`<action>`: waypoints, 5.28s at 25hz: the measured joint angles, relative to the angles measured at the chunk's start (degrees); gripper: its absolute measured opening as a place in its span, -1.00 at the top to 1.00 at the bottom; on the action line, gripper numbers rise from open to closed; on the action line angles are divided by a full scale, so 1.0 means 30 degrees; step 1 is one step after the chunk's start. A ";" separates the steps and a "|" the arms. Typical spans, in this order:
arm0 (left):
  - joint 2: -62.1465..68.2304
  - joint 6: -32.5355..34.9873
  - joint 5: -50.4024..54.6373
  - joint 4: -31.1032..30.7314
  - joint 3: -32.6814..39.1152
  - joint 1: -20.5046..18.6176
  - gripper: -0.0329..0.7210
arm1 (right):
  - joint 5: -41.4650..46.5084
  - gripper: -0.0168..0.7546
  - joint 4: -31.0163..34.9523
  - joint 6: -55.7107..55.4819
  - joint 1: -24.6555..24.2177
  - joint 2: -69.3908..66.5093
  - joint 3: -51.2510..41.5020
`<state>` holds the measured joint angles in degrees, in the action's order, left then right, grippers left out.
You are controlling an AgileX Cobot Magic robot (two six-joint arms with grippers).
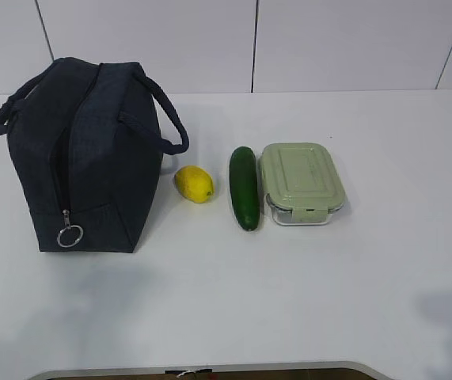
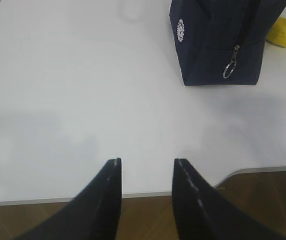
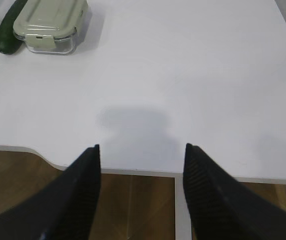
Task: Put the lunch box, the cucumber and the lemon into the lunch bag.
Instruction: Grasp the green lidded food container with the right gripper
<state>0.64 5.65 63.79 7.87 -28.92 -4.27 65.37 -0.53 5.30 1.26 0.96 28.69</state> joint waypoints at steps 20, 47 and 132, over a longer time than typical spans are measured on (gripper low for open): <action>0.0000 0.0000 0.0000 0.0000 0.0000 0.0000 0.27 | -0.0034 -0.15 0.0000 0.0000 0.0000 0.0000 0.0000; 0.0000 0.0000 0.0000 0.0012 0.0000 0.0000 0.27 | -0.3120 -0.15 0.2428 -0.0512 0.0000 -1.2141 0.1894; 0.0000 0.0000 0.0000 -0.0022 0.0000 0.0000 0.27 | 0.1213 -0.35 1.8020 1.0218 -0.4397 -4.1120 2.0895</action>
<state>0.64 5.65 63.79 7.81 -28.92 -4.27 69.01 53.52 35.95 -11.93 -122.40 91.37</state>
